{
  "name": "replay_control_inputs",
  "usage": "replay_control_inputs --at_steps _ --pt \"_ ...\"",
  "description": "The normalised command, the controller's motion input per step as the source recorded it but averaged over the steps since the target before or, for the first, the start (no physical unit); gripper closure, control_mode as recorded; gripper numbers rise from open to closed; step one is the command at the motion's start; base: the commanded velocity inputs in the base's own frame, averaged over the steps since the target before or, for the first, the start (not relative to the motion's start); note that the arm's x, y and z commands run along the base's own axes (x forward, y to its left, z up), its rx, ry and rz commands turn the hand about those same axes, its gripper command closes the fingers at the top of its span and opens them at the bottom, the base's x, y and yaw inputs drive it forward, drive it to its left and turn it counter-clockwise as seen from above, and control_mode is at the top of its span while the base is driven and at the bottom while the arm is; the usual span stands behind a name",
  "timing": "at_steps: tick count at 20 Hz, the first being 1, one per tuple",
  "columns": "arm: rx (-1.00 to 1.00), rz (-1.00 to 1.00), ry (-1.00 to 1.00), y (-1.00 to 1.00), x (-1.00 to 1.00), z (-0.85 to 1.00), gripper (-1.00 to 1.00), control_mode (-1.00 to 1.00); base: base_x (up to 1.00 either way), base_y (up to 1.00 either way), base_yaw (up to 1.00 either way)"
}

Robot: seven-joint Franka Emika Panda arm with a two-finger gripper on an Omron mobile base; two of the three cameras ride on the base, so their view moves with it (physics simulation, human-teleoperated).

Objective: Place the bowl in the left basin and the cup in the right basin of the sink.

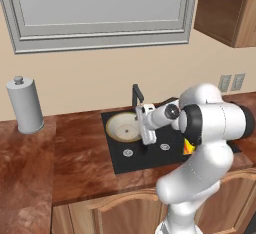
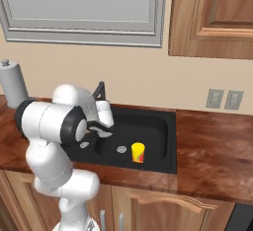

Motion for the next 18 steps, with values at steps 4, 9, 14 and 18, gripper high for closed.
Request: replay_control_inputs --at_steps 4,9,14,18 --pt "0.0 -0.01 0.0 -0.03 -0.5 0.6 -1.0 -1.0 0.0 0.0 0.0" --pt "0.0 -0.03 0.0 -0.12 -0.49 0.55 -1.0 -1.0 0.0 0.0 0.0" --pt "0.0 -0.02 0.01 -0.32 -0.55 0.49 -1.0 -1.0 0.0 0.0 0.0" --pt "0.0 0.0 0.07 -0.38 -0.38 0.42 -1.0 -1.0 0.0 0.0 0.0"
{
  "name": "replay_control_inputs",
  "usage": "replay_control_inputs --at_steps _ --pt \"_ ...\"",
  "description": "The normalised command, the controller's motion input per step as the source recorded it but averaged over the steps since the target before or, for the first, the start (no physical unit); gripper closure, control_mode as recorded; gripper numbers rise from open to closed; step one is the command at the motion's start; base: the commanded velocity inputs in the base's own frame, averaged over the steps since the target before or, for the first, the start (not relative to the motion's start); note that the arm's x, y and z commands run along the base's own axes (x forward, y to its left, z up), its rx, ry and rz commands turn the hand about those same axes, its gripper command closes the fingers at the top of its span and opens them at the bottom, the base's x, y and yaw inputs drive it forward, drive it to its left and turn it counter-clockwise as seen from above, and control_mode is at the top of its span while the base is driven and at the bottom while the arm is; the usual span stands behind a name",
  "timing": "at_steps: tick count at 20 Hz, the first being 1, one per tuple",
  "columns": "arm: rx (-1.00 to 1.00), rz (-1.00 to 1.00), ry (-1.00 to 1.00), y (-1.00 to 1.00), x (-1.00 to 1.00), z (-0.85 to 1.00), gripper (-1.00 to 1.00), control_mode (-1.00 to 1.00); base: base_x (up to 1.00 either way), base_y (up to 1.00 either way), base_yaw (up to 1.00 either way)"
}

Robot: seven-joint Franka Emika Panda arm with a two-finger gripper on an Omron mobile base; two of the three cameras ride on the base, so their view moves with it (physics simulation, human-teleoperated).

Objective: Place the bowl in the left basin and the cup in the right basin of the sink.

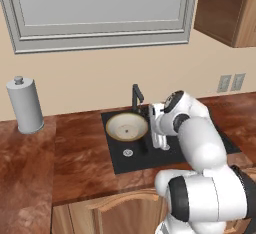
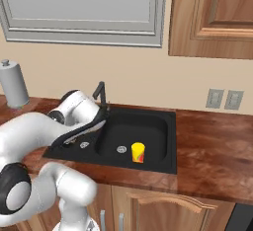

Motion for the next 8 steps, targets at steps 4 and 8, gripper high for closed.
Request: replay_control_inputs --at_steps 4,8 --pt "0.0 0.0 0.08 -0.41 -0.33 0.44 -1.0 -1.0 0.0 0.0 0.0" --pt "0.0 0.0 0.1 -0.36 -0.24 0.5 -1.0 -1.0 0.0 0.0 0.0"
